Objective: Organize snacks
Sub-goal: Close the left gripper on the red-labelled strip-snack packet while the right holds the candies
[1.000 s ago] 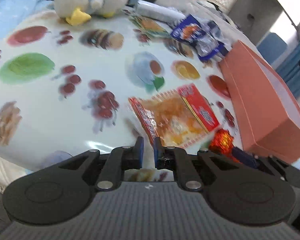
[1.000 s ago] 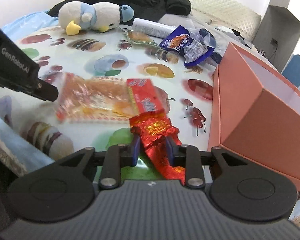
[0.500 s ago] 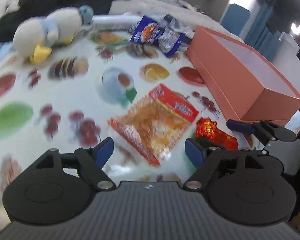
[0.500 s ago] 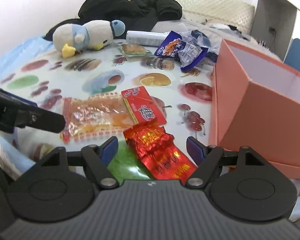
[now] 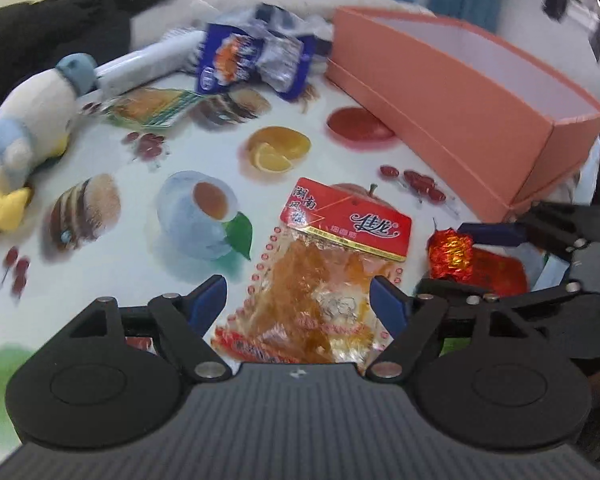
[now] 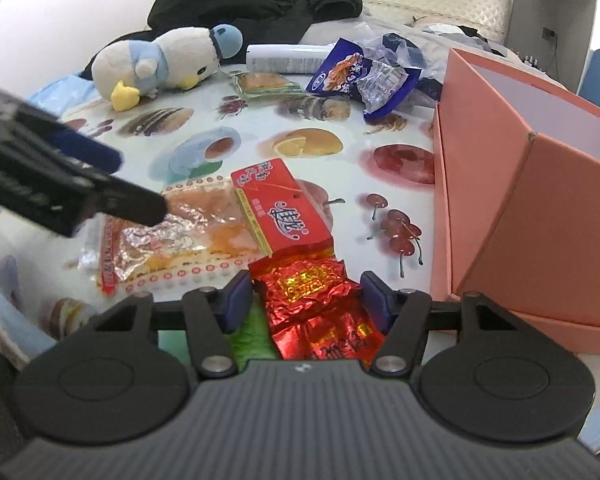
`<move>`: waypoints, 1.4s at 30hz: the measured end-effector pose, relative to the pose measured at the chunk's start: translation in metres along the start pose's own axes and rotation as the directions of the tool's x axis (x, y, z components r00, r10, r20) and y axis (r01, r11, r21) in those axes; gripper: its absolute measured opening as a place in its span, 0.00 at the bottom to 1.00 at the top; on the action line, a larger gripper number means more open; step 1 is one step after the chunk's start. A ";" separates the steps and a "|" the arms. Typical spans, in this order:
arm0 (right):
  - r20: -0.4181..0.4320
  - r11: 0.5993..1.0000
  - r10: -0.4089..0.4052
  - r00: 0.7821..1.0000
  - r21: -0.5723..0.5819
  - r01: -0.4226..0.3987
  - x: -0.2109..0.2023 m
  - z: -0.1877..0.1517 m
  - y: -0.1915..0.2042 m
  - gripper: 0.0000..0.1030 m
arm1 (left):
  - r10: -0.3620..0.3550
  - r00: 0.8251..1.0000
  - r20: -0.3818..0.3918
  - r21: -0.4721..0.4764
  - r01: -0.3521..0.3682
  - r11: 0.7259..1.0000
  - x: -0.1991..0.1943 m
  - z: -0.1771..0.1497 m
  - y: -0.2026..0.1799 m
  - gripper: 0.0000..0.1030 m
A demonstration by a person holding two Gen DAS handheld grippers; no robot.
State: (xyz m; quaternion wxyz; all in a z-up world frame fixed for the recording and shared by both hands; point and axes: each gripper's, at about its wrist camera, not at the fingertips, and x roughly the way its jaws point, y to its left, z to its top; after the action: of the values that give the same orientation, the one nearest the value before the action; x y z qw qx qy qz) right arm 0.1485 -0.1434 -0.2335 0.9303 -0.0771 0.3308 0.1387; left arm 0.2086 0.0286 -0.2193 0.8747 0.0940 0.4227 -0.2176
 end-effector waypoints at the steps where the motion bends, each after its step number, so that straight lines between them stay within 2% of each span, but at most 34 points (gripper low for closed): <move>1: -0.003 1.000 0.000 1.000 -0.006 -0.001 0.000 0.000 0.001 0.60 | 0.013 1.000 -0.017 0.020 -0.013 1.000 0.006 0.003 0.000 0.79; 3: -0.009 1.000 0.006 1.000 -0.007 -0.006 -0.001 0.001 0.000 0.60 | 0.028 0.998 -0.056 0.054 -0.025 0.998 0.017 0.008 0.004 0.79; 5: -0.014 1.000 0.013 1.000 0.000 -0.013 -0.002 0.000 -0.001 0.60 | 0.039 0.991 -0.127 0.077 -0.030 0.997 0.031 0.008 0.005 0.80; 8: -0.018 1.000 0.019 1.000 0.002 -0.019 -0.003 -0.001 -0.002 0.60 | 0.034 0.990 -0.136 0.099 -0.021 0.995 0.033 0.009 0.004 0.80; 14: -0.017 0.999 0.029 0.999 0.014 -0.029 -0.002 -0.001 -0.004 0.60 | 0.014 0.989 -0.147 0.013 -0.013 1.000 0.035 0.004 0.007 0.78; 16: -0.017 1.000 0.028 0.999 0.003 -0.028 -0.002 -0.001 -0.004 0.60 | 0.024 0.990 -0.141 0.016 -0.022 1.000 0.033 0.003 0.002 0.75; 20: -0.025 0.999 0.034 0.999 0.007 -0.034 -0.001 0.000 -0.005 0.60 | 0.033 0.990 -0.136 0.029 -0.029 0.999 0.028 0.001 -0.008 0.62; 24: -0.032 0.999 0.033 0.999 0.007 -0.033 -0.002 0.001 -0.005 0.60 | 0.045 0.990 -0.132 0.033 -0.041 0.999 0.023 -0.001 -0.019 0.43; 26: -0.036 0.999 0.033 0.999 0.006 -0.033 -0.002 0.002 -0.004 0.60 | 0.048 0.991 -0.126 0.020 -0.046 0.999 0.021 -0.002 -0.024 0.38; 31: -0.048 0.998 0.041 0.998 0.040 -0.039 -0.006 0.004 -0.008 0.59 | 0.052 0.994 -0.101 -0.095 -0.061 0.994 0.009 -0.010 -0.027 0.33; 35: -0.043 0.997 0.047 0.998 0.056 -0.044 -0.016 0.006 -0.012 0.59 | 0.058 0.995 -0.077 -0.197 -0.072 0.978 -0.008 -0.018 -0.031 0.33; 42: -0.001 0.996 0.048 0.999 0.074 -0.048 -0.050 0.020 -0.011 0.59 | 0.088 0.996 -0.006 -0.371 -0.084 0.925 -0.057 -0.013 -0.035 0.32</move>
State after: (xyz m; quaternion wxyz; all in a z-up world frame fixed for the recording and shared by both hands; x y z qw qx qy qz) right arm 0.1263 -0.1592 -0.1858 0.9284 -0.0347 0.3389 0.1485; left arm 0.1519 0.0193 -0.1825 0.8877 -0.0557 0.4470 -0.0956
